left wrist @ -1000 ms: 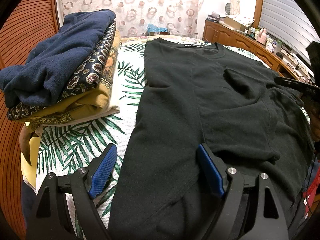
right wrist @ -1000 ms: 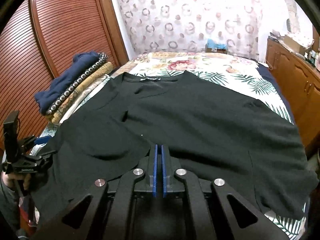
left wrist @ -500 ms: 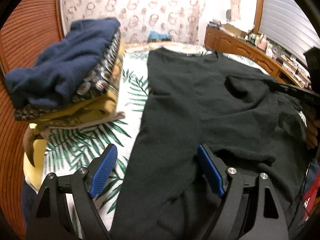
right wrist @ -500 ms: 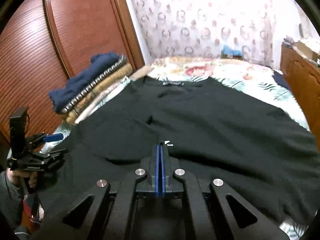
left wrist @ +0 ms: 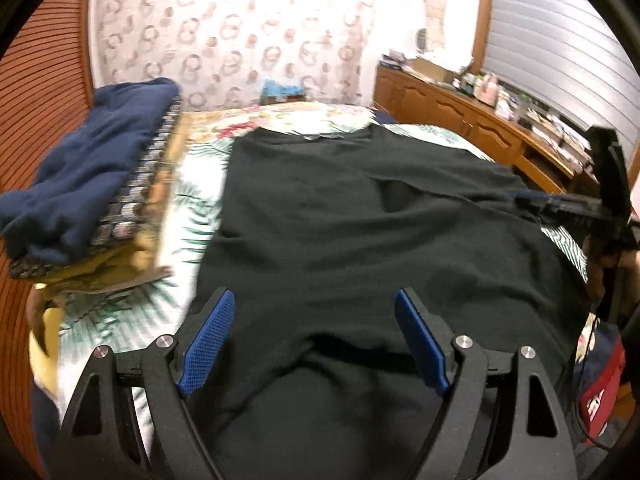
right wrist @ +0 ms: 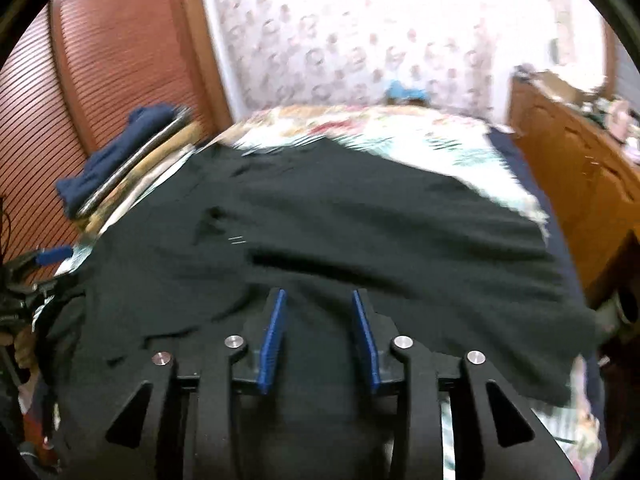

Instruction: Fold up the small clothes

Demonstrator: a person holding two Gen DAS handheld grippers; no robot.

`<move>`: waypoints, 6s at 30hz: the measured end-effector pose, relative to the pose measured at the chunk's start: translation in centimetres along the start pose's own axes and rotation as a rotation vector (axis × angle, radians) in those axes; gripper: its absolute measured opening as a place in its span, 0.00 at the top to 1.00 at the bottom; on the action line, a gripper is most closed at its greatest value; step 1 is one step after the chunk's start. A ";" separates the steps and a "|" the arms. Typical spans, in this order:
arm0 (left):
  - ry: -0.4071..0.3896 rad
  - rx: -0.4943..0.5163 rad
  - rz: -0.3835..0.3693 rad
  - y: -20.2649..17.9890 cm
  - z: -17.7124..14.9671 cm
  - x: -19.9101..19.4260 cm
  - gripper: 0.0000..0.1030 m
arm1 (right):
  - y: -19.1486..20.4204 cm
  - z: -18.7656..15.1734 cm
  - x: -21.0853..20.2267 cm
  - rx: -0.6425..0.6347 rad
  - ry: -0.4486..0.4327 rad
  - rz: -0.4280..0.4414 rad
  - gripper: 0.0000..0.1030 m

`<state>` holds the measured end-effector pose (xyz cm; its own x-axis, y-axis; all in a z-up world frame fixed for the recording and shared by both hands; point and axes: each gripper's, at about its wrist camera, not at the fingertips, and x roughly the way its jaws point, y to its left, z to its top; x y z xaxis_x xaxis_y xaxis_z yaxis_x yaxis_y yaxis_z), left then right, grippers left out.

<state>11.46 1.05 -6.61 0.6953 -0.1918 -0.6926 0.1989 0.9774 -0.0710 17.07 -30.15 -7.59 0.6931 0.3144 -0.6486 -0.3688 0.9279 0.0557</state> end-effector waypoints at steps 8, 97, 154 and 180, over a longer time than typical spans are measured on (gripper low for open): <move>0.041 0.075 -0.040 -4.3 1.0 3.1 0.20 | -10.9 -3.0 -4.5 0.157 -0.010 -0.209 0.57; -0.150 -0.077 -0.021 -3.9 -1.0 -2.6 0.17 | 9.7 12.3 10.4 -0.049 0.108 0.231 0.84; 0.223 -0.049 0.058 5.1 13.4 17.0 0.51 | 0.7 9.0 11.2 -0.139 0.122 0.009 0.37; 0.147 -0.053 0.053 5.8 16.3 15.8 0.94 | 0.8 8.9 10.8 -0.184 0.129 0.011 0.40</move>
<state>34.83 2.30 -6.24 0.5945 -0.1285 -0.7938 0.1252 0.9899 -0.0665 29.79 -24.20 -7.76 0.6077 0.2856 -0.7410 -0.4913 0.8683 -0.0683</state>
